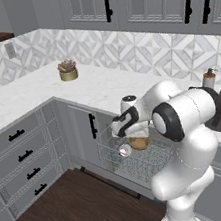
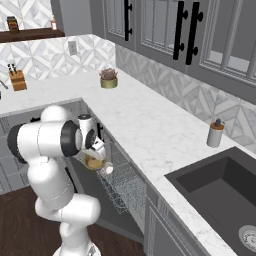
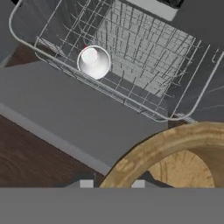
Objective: Pick up the cup and bowl from the counter, place them in the dishwasher, and close the dishwasher door.
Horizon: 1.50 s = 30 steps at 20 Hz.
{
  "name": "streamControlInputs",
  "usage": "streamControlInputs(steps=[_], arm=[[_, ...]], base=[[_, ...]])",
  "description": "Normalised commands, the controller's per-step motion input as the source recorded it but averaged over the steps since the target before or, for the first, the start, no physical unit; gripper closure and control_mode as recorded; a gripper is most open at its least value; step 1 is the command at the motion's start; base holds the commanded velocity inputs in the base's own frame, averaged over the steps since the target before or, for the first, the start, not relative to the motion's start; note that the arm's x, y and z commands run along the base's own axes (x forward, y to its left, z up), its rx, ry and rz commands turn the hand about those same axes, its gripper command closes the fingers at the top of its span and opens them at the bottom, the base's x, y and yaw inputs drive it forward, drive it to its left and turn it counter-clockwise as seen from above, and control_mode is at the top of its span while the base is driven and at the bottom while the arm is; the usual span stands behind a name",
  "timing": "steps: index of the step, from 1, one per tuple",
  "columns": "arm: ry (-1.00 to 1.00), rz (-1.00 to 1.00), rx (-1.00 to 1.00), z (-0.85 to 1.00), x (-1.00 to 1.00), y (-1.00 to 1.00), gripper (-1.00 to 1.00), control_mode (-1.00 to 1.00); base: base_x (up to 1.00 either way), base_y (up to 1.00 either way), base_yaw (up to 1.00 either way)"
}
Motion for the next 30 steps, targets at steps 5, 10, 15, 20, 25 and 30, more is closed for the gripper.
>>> streamControlInputs(steps=[5,10,15,20,25,30], arm=[[-0.26,-0.09,-0.09,-0.45,0.08,-0.01,1.00,-1.00],[-0.04,0.03,-0.04,-0.40,0.38,-0.32,1.00,-1.00],[0.05,0.03,0.00,-0.09,0.53,-0.11,1.00,-1.00],[0.06,-0.05,-0.05,-0.11,0.53,0.01,1.00,-1.00],[0.15,-0.16,-0.10,-0.24,0.57,-0.09,1.00,-1.00],[0.06,-0.18,-0.07,-0.23,0.50,-0.21,1.00,-1.00]], base=[[0.00,0.00,0.00],[0.00,0.00,0.00],[0.00,0.00,0.00],[0.00,0.00,0.00],[0.00,0.00,0.00],[0.00,0.00,0.00]])
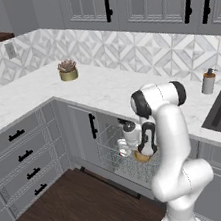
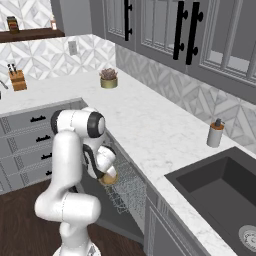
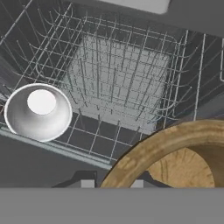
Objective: Pick up the cup and bowl from the counter, place them in the dishwasher, and close the dishwasher door.
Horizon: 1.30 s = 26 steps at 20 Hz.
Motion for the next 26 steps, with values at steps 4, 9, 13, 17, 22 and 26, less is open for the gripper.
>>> streamControlInputs(steps=[4,9,13,17,22,26], arm=[[0.04,-0.09,0.00,0.00,0.73,-0.28,1.00,-1.00],[0.01,-0.01,0.00,-0.06,0.57,-0.03,1.00,-1.00],[0.08,0.00,0.00,0.00,0.71,-0.12,1.00,-1.00],[0.13,0.00,0.00,-0.09,0.81,-0.21,1.00,-1.00],[0.19,0.00,0.00,-0.19,0.37,-0.07,1.00,-1.00],[0.31,0.00,-0.03,-0.51,-0.41,0.33,1.00,-1.00]], base=[[0.00,0.00,0.00],[0.00,0.00,0.00],[0.00,0.00,0.00],[0.00,0.00,0.00],[0.00,0.00,0.00],[0.00,0.00,0.00]])
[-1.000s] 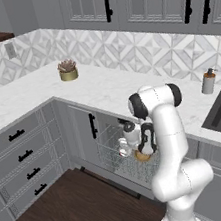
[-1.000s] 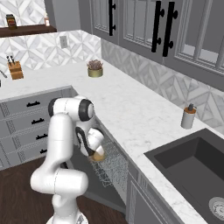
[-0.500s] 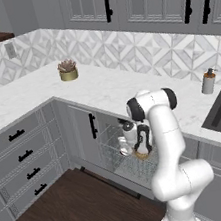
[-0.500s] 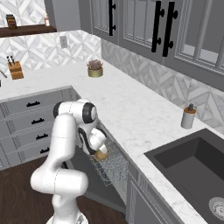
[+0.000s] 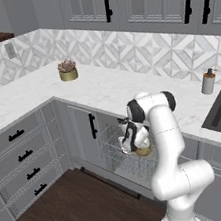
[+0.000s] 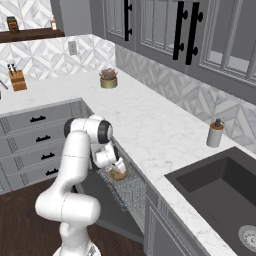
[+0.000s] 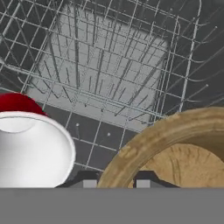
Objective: Pick up the cup and bowl from the counter, place them in the dishwasher, and close the dishwasher door.
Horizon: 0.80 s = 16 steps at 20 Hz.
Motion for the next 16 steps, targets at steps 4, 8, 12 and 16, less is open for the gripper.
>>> streamControlInputs(steps=[4,8,12,16], arm=[[0.21,0.00,-0.03,-0.39,-0.68,0.71,1.00,-1.00],[0.09,0.00,-0.02,-0.13,-0.91,0.83,1.00,-1.00],[-0.04,0.00,0.00,0.13,-0.38,0.19,1.00,-1.00],[-0.17,0.00,0.00,0.45,0.04,-0.26,1.00,-1.00]], base=[[0.00,0.00,0.00],[0.00,0.00,0.00],[0.00,0.00,0.00],[0.00,0.00,0.00]])
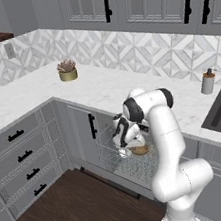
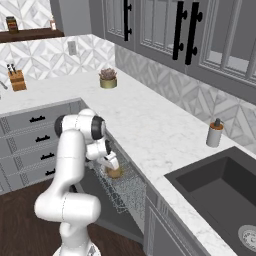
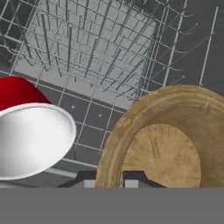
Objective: Pick up the cup and bowl from the counter, place them in the dishwasher, and close the dishwasher door.
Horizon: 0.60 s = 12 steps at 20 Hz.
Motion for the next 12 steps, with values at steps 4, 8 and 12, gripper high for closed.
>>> streamControlInputs(steps=[4,8,12], arm=[[-0.25,0.00,0.00,0.20,0.12,-0.23,1.00,-1.00],[-0.10,0.00,0.00,-0.33,0.01,0.03,1.00,-1.00],[-0.11,0.00,0.00,-0.39,0.13,-0.08,1.00,-1.00]], base=[[0.00,0.00,0.00],[0.00,0.00,0.00],[0.00,0.00,0.00]])
